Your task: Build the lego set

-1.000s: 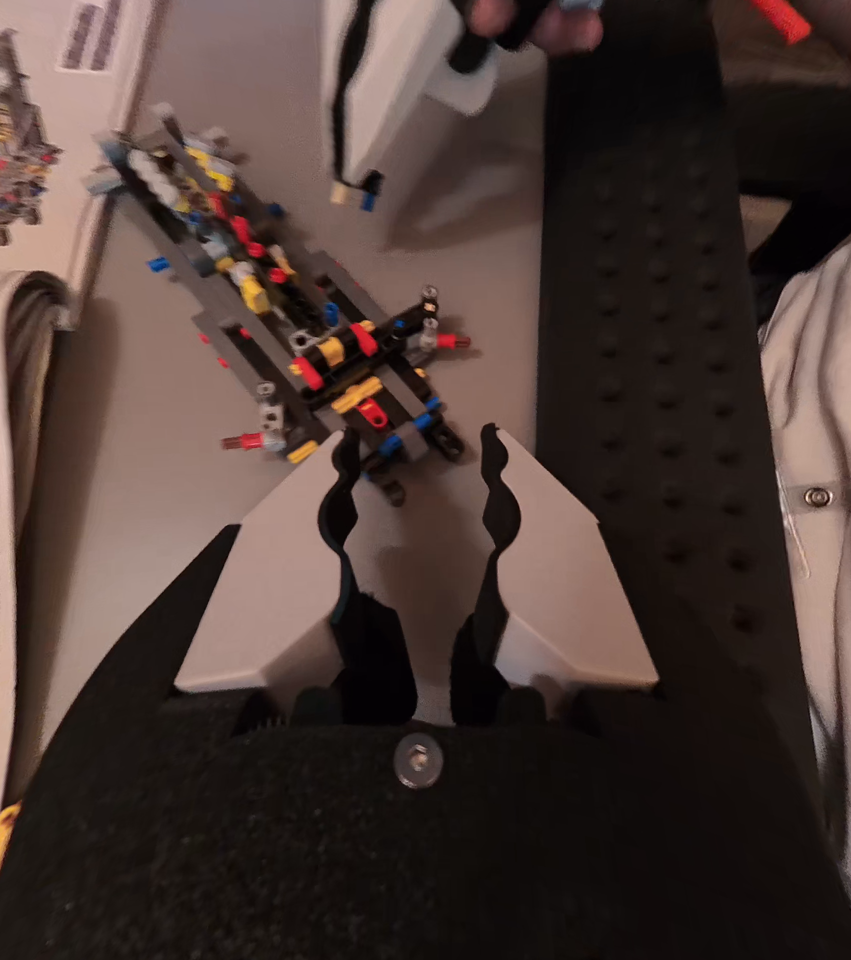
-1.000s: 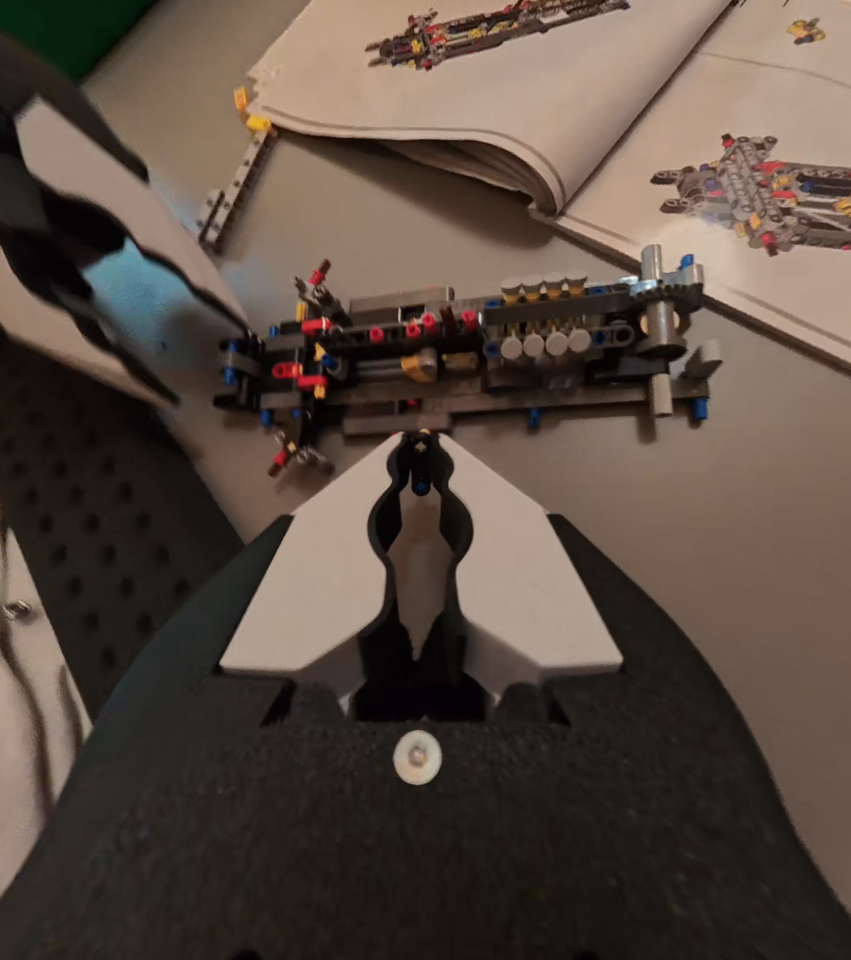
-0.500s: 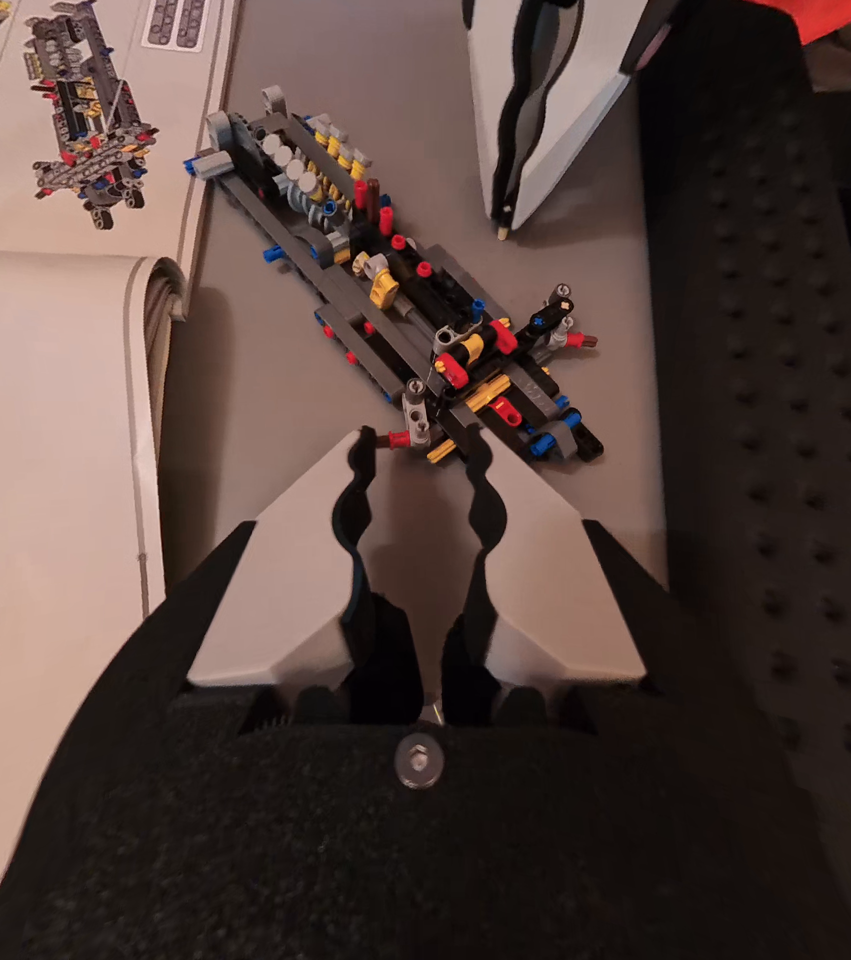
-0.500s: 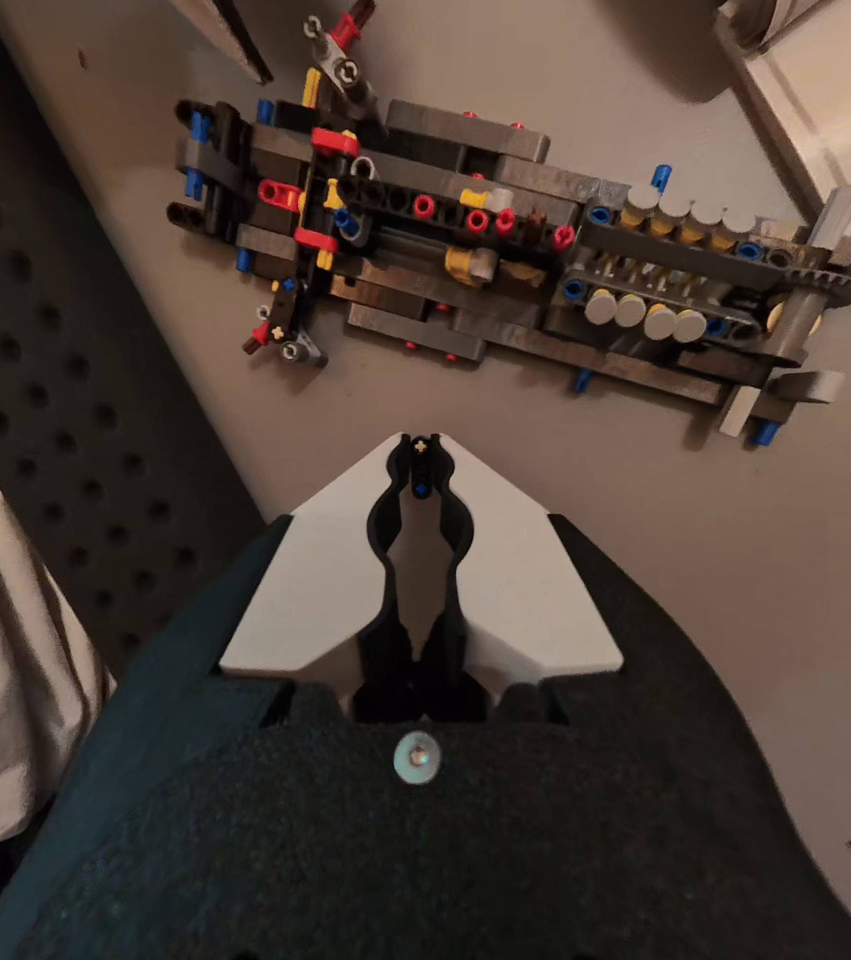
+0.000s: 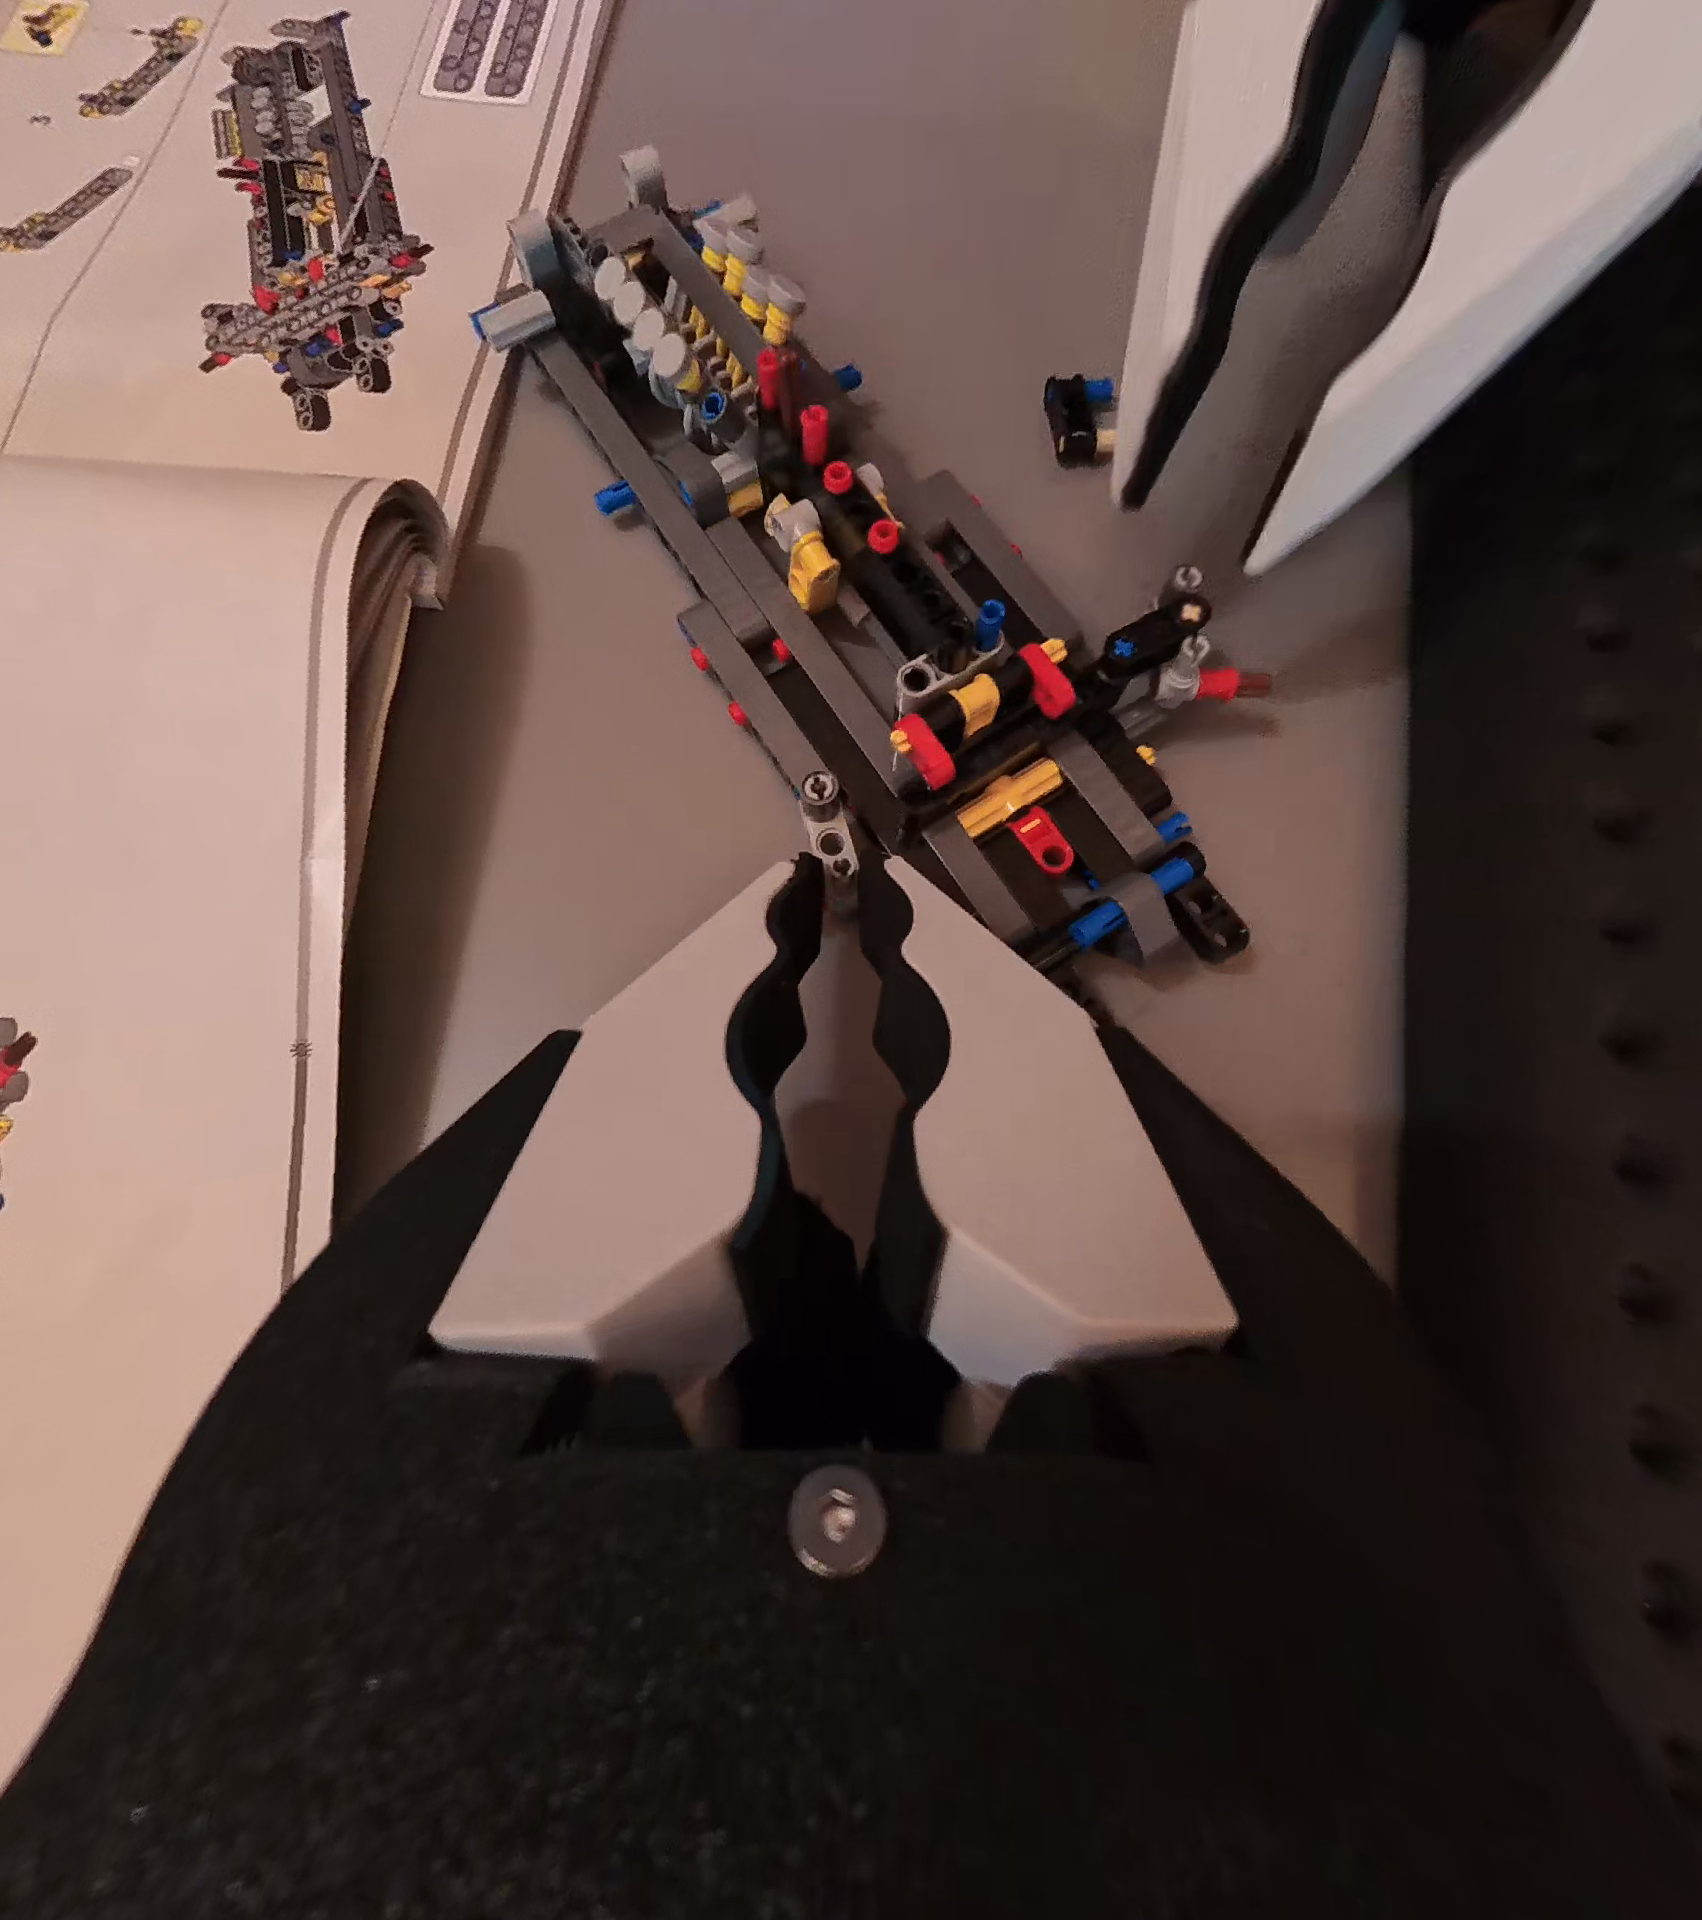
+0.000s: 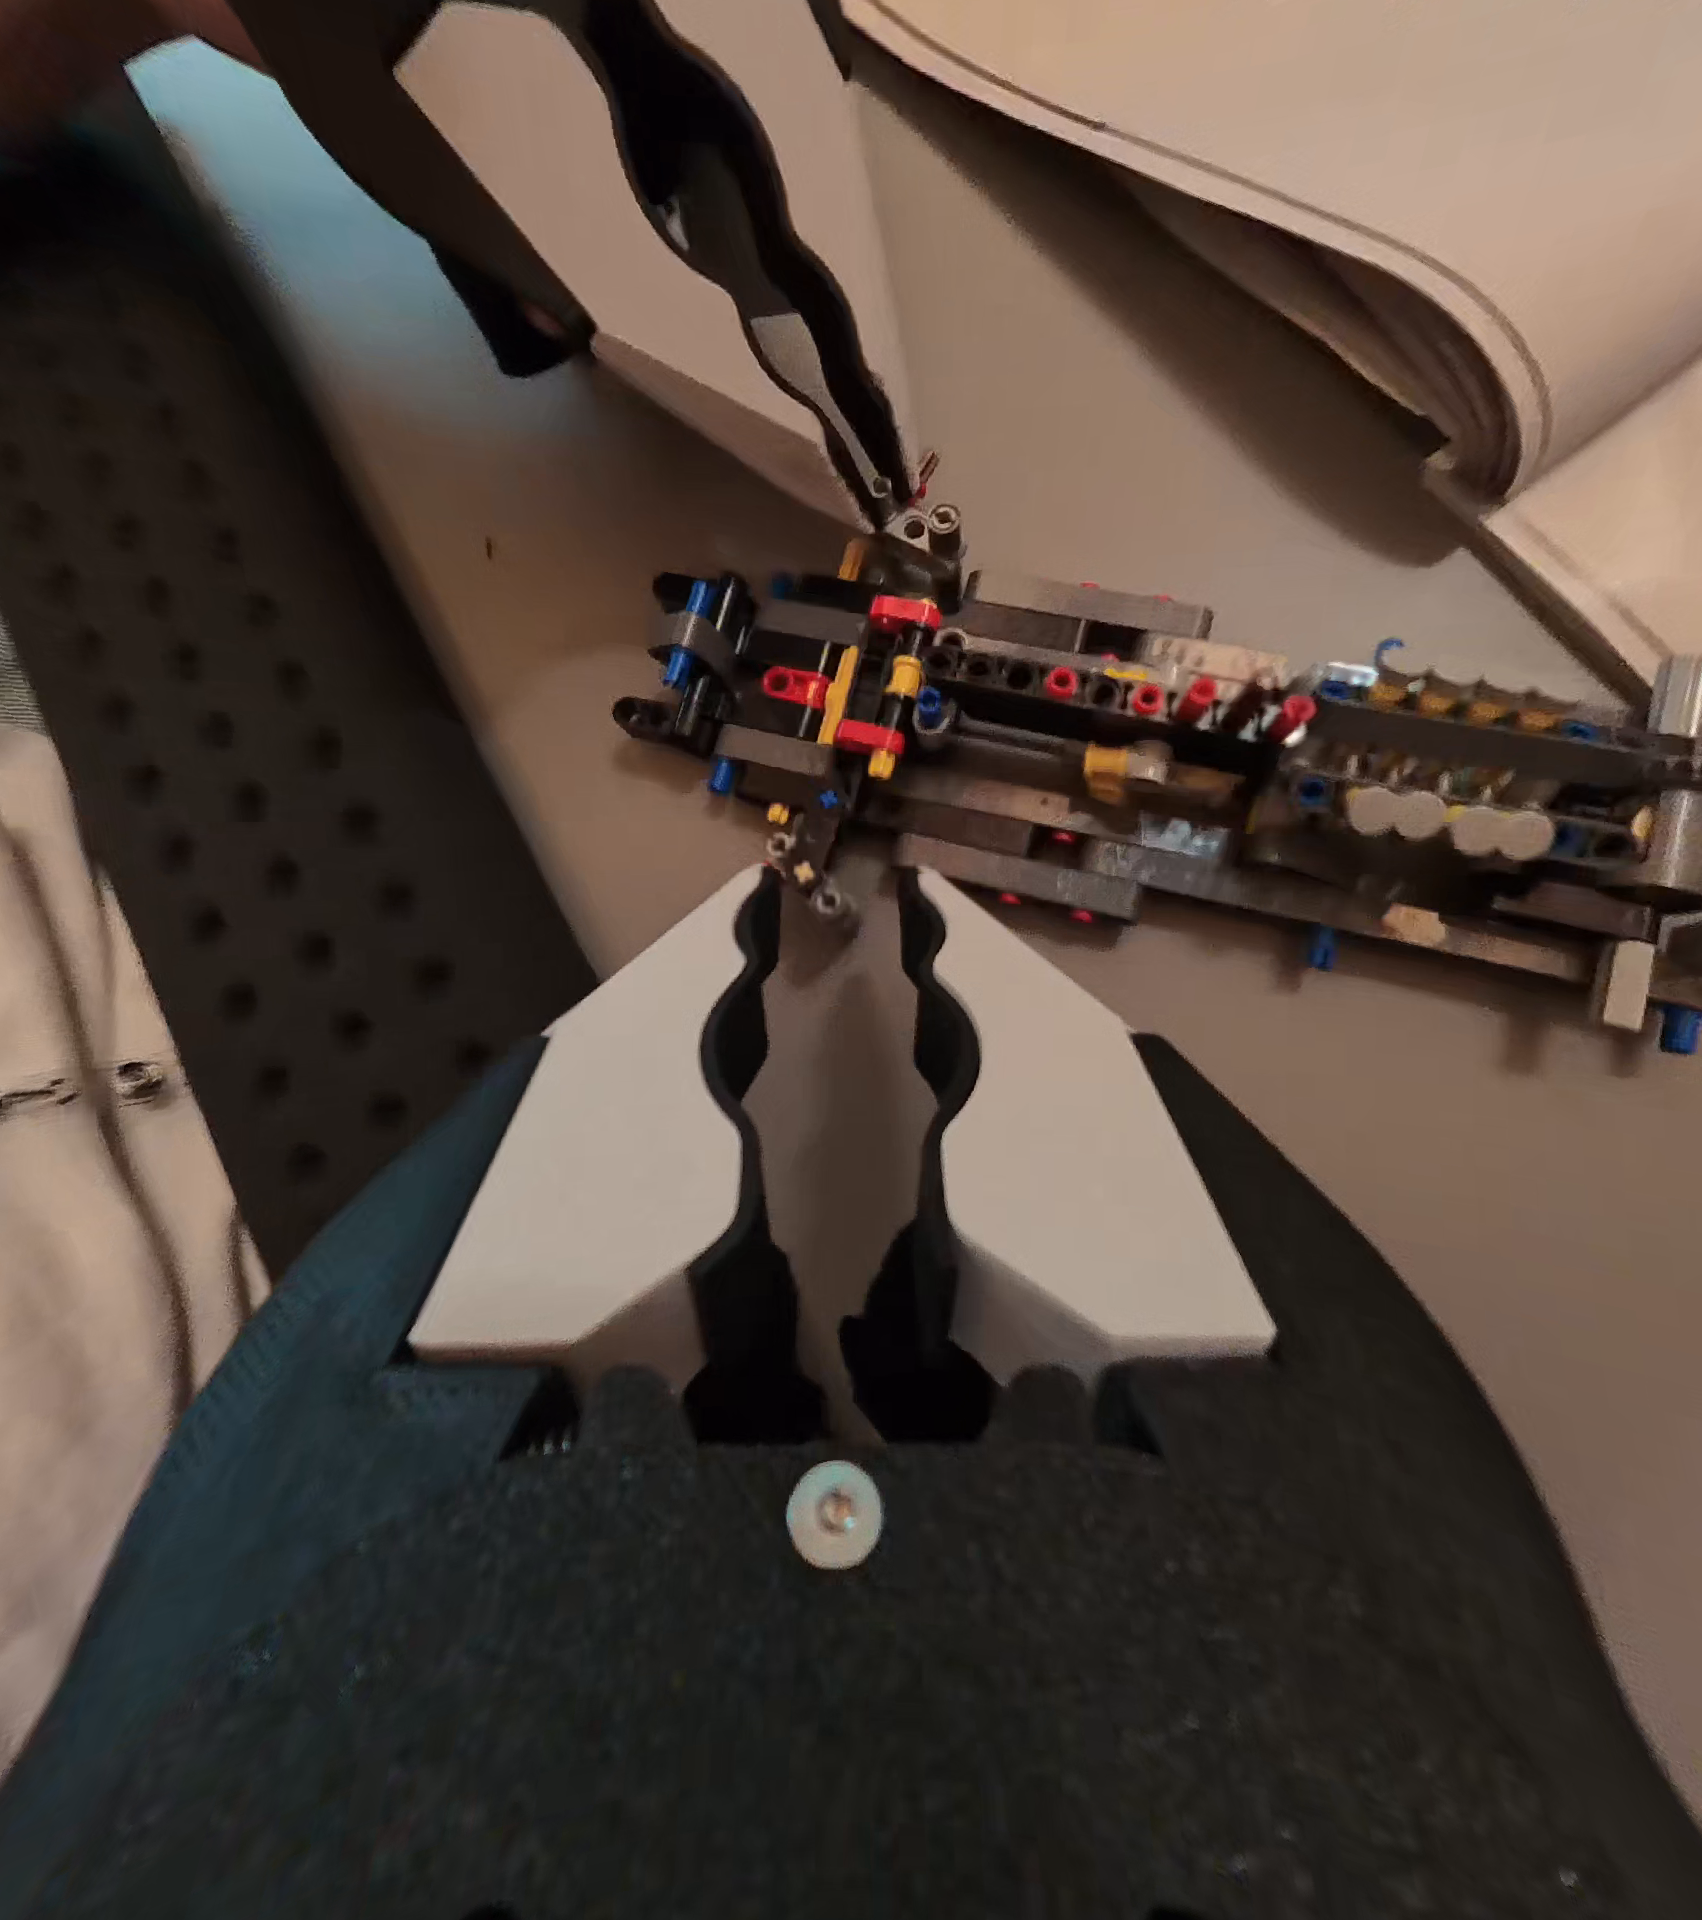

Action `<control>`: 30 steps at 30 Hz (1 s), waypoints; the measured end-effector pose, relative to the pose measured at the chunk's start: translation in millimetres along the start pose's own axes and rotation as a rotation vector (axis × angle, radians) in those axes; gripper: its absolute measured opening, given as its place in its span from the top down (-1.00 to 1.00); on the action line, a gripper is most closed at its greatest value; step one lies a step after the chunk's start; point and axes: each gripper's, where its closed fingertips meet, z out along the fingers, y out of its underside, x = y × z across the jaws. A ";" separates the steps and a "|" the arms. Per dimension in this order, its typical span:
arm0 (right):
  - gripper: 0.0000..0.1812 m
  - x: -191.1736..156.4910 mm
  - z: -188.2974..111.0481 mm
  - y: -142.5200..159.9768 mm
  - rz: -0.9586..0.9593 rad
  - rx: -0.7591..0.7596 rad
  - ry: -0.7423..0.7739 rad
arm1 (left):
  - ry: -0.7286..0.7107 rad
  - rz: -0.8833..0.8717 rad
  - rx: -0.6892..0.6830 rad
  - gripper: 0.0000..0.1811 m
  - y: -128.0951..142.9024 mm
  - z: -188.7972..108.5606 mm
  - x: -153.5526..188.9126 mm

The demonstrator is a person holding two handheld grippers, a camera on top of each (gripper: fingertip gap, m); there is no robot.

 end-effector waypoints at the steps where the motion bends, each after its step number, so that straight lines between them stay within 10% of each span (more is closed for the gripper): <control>1: 0.77 -1.9 4.0 -0.6 -0.016 0.011 0.017 | 0.002 -0.003 0.002 0.95 -0.5 0.0 0.1; 19: 0.78 6.7 9.1 -9.4 -0.003 0.044 -0.037 | 0.072 -0.033 -0.008 0.86 7.0 0.0 2.7; 30: 0.48 16.2 30.1 -25.5 0.612 0.133 -0.203 | 0.074 -0.026 -0.007 0.88 5.9 1.7 8.0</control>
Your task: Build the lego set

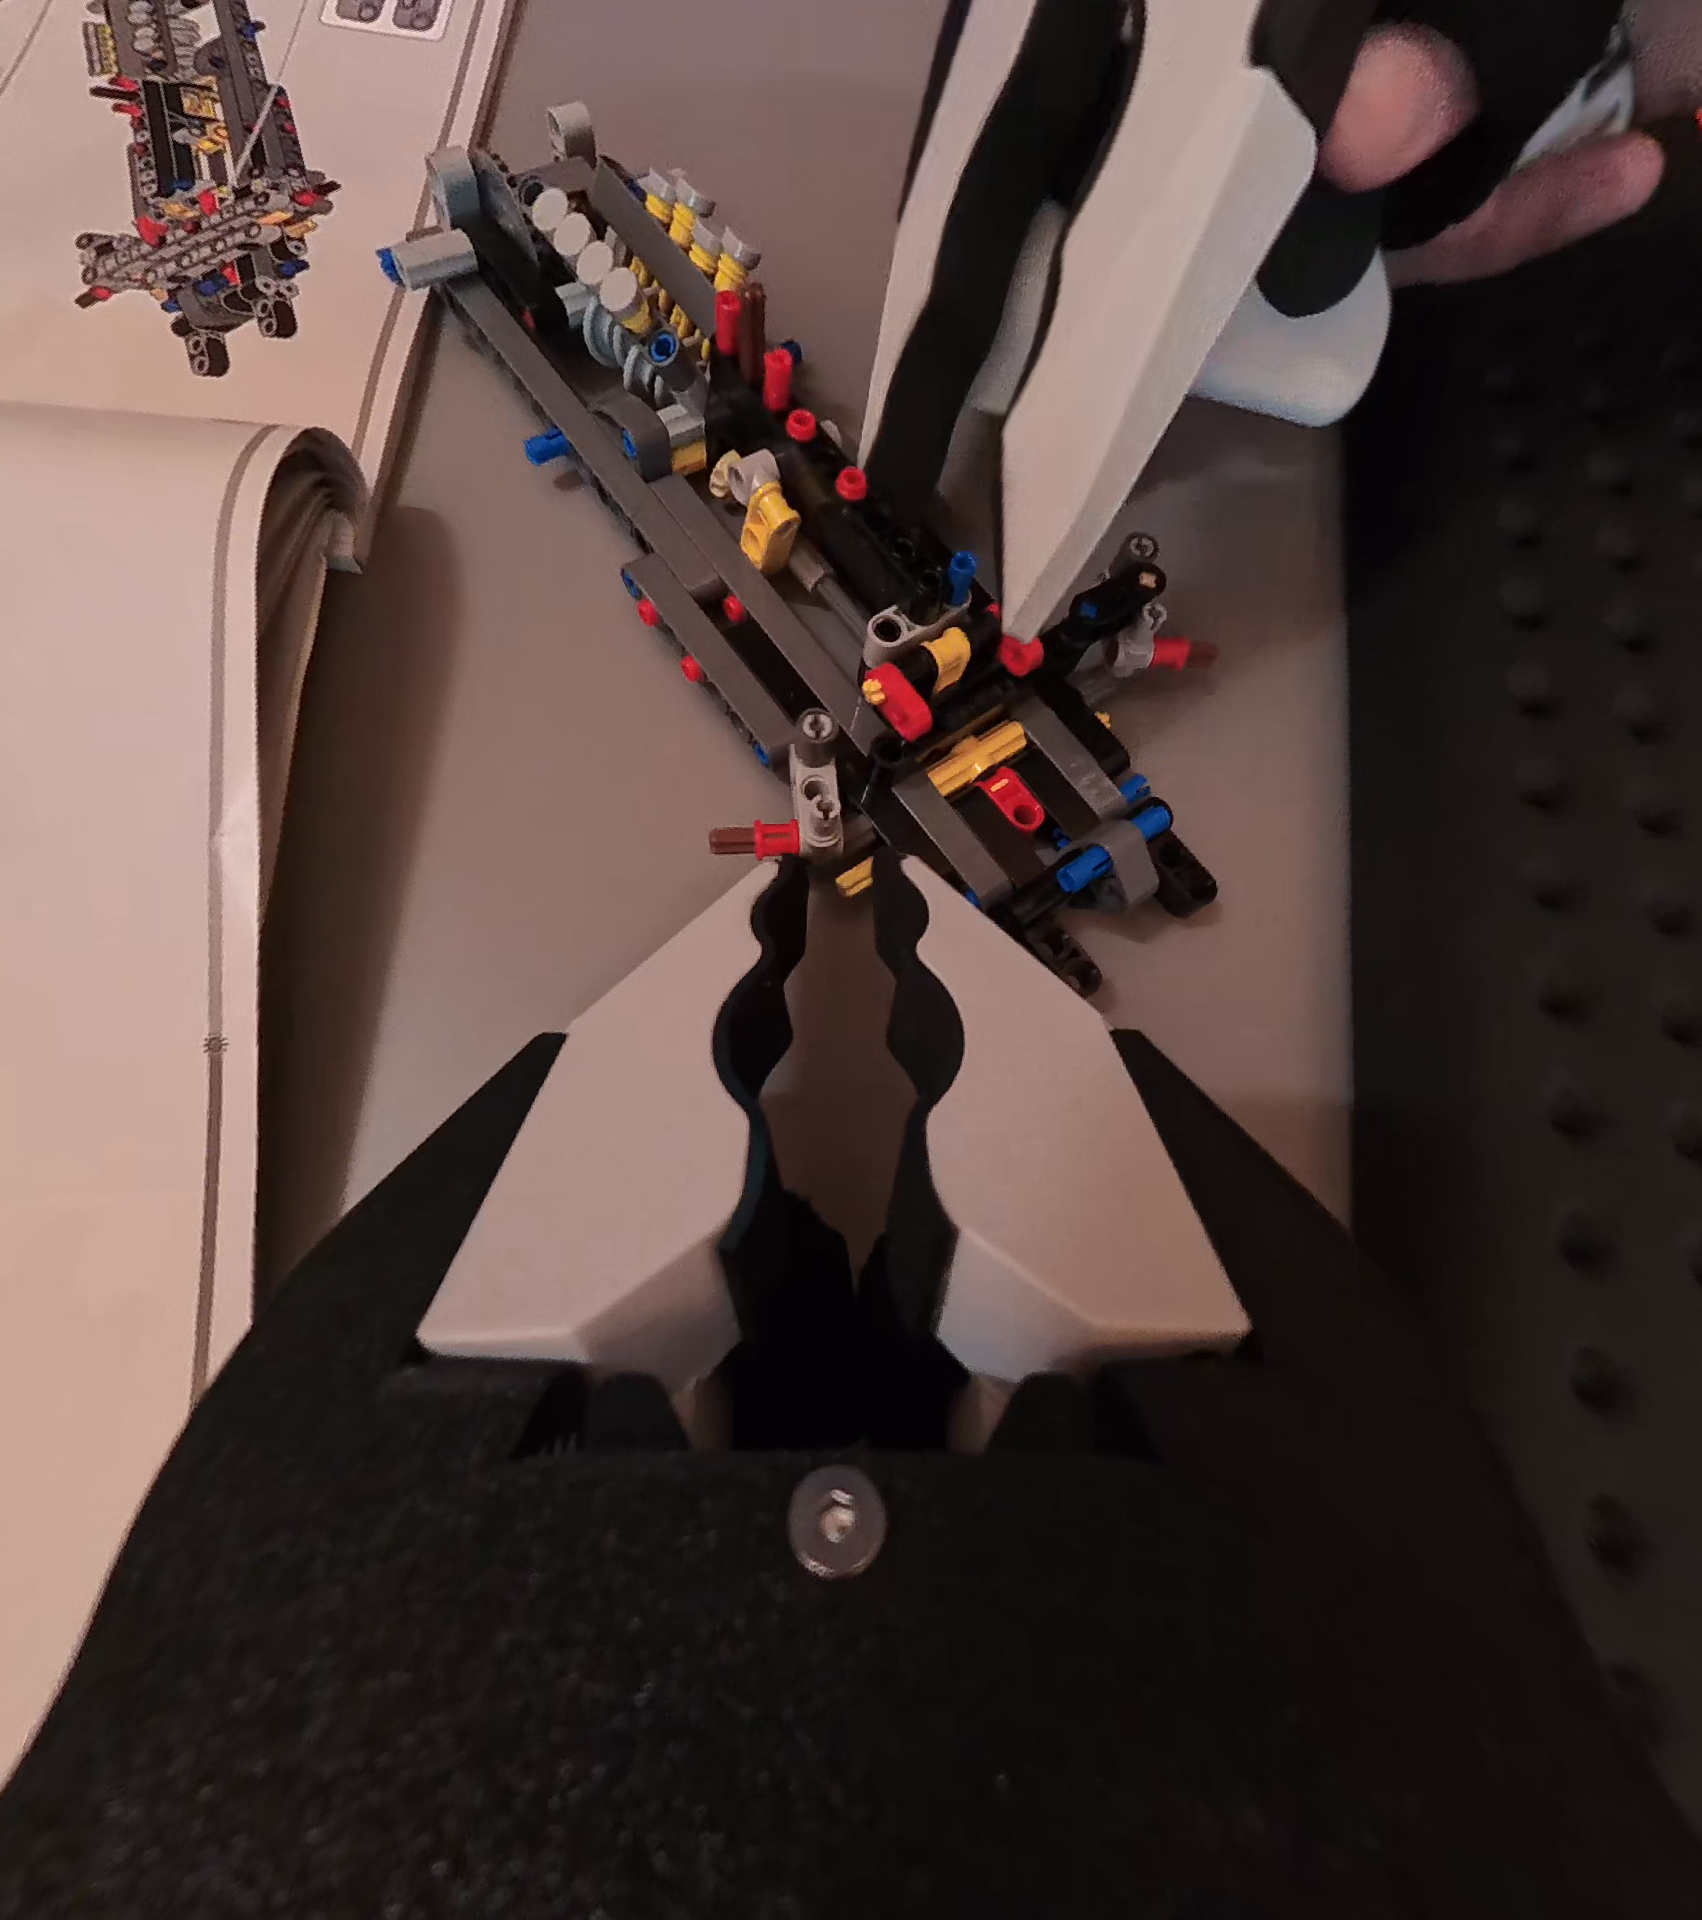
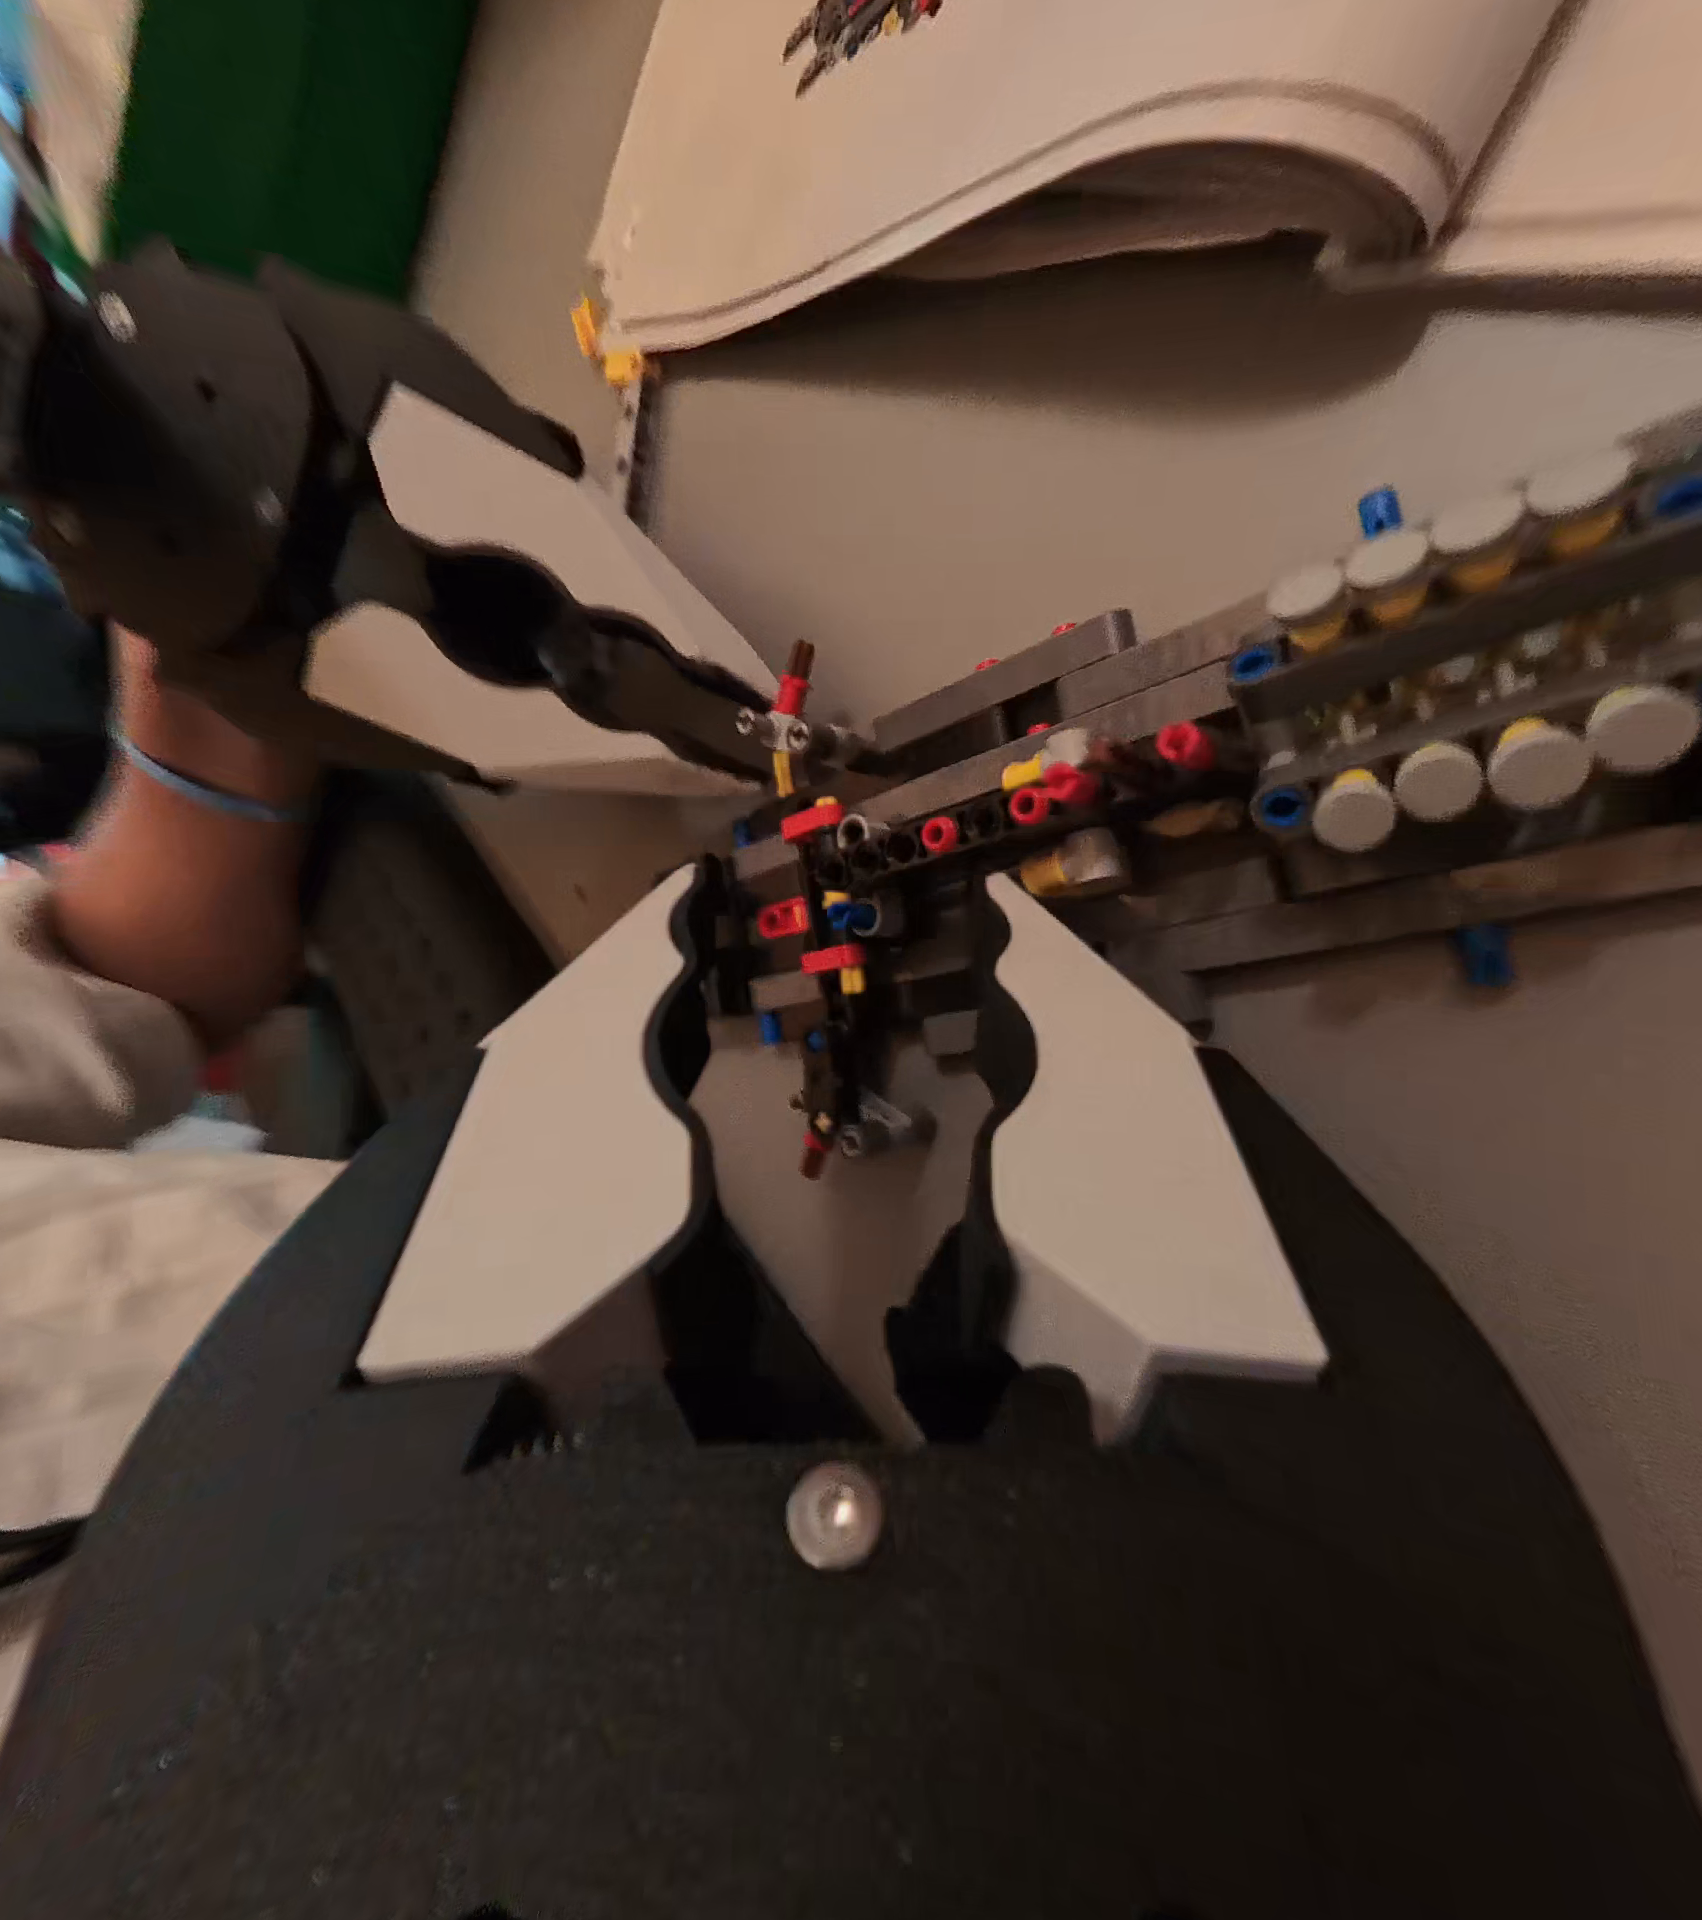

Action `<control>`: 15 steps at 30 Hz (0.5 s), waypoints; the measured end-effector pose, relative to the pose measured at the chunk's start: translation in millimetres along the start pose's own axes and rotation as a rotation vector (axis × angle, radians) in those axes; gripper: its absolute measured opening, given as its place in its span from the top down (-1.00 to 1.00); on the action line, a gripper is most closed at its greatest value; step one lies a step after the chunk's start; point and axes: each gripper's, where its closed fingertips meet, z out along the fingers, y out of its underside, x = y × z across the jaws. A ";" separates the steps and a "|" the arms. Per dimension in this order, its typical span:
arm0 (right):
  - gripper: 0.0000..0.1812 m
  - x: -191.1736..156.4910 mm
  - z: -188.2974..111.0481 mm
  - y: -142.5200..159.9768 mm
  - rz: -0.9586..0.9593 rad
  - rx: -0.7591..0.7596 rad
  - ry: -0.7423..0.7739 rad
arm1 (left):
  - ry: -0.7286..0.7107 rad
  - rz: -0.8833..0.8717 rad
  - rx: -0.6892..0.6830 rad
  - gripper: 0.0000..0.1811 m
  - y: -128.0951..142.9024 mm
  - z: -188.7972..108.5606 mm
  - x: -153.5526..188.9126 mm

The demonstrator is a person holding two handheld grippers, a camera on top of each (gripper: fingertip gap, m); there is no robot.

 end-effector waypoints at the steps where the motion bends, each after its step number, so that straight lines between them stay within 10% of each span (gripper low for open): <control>1: 0.48 0.1 1.1 -2.2 0.060 0.033 -0.033 | -0.004 0.001 -0.005 0.87 0.7 0.4 -0.5; 15: 0.74 16.9 -11.4 -0.2 0.072 -0.014 0.057 | 0.091 -0.006 0.044 0.84 -15.5 4.1 24.2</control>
